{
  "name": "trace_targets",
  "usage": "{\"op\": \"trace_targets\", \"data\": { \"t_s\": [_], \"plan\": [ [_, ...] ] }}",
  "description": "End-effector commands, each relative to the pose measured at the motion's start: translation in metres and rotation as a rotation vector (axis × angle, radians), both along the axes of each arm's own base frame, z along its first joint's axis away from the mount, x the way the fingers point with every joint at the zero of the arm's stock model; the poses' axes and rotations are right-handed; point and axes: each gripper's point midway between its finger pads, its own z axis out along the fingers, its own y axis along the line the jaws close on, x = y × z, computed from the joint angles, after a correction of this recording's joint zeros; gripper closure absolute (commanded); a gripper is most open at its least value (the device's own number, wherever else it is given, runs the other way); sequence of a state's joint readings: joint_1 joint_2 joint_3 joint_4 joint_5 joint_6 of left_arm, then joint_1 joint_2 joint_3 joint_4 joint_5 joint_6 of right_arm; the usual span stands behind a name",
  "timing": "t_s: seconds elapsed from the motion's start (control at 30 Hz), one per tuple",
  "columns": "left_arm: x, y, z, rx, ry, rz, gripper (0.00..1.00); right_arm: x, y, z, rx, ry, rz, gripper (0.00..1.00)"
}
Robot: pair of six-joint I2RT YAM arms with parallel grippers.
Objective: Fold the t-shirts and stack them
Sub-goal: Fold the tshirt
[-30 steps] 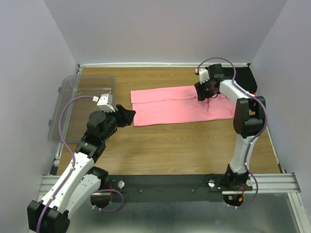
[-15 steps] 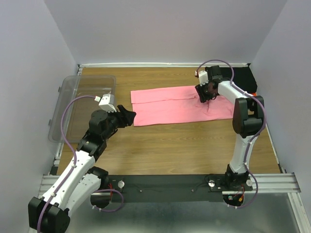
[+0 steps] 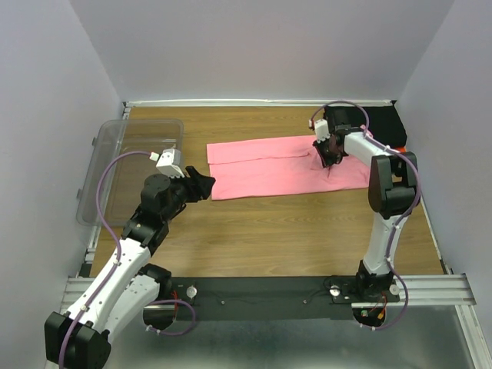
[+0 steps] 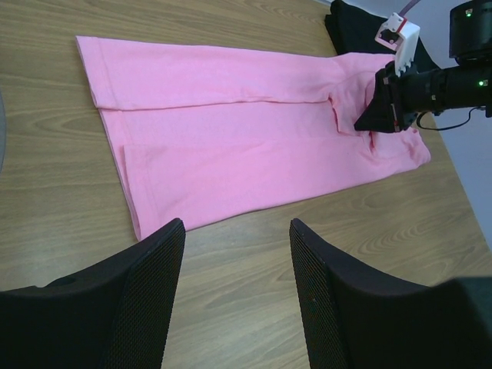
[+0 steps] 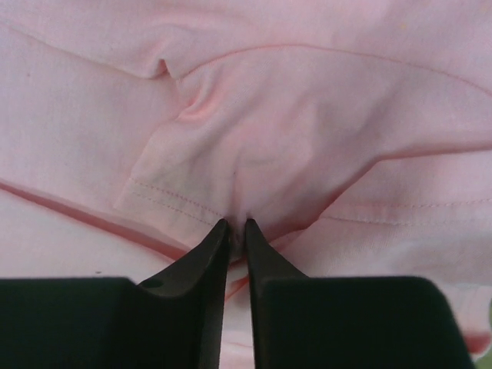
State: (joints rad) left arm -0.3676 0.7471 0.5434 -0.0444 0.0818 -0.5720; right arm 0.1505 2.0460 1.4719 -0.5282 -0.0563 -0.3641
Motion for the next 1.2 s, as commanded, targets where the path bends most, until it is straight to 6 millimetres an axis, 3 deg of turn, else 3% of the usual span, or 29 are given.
{"op": "trace_targets", "data": {
  "t_s": [0.0, 0.2, 0.23, 0.27, 0.33, 0.5, 0.63, 0.83, 0.93, 0.97, 1.17],
  "plan": [
    [0.000, 0.000, 0.002, -0.001, -0.022, -0.005, 0.35, -0.010, -0.001, 0.015, -0.011, -0.012, -0.006, 0.81],
    [0.001, -0.001, 0.001, 0.003, -0.018, -0.010, 0.35, -0.014, 0.009, 0.039, 0.050, -0.056, 0.022, 0.84],
    [0.001, -0.001, 0.001, 0.003, -0.018, -0.010, 0.35, -0.014, 0.011, 0.041, 0.058, -0.059, 0.025, 0.79],
    [0.001, -0.001, 0.001, 0.003, -0.018, -0.010, 0.35, -0.013, 0.013, 0.047, 0.076, -0.070, 0.031, 0.57],
    [0.001, 0.000, 0.001, 0.003, -0.018, -0.009, 0.35, -0.012, 0.016, 0.051, 0.090, -0.077, 0.036, 0.52],
    [0.000, 0.000, 0.002, 0.001, -0.022, -0.009, 0.35, -0.007, 0.019, 0.061, 0.114, -0.100, 0.027, 0.63],
    [0.000, 0.000, 0.003, -0.002, -0.025, -0.010, 0.35, 0.004, 0.008, 0.063, 0.056, -0.125, -0.005, 0.60],
    [-0.001, 0.000, 0.003, -0.001, -0.027, -0.012, 0.35, 0.038, -0.017, 0.086, -0.014, -0.244, -0.109, 0.57],
    [-0.001, 0.000, 0.004, -0.002, -0.028, -0.010, 0.35, 0.048, -0.028, 0.080, -0.040, -0.241, -0.134, 0.57],
    [-0.001, 0.000, 0.005, -0.004, -0.030, -0.011, 0.35, 0.049, -0.029, 0.071, -0.046, -0.225, -0.133, 0.57],
    [-0.001, -0.001, 0.003, -0.002, -0.028, -0.015, 0.35, 0.063, -0.034, 0.062, -0.079, -0.222, -0.139, 0.57]
  ]
}}
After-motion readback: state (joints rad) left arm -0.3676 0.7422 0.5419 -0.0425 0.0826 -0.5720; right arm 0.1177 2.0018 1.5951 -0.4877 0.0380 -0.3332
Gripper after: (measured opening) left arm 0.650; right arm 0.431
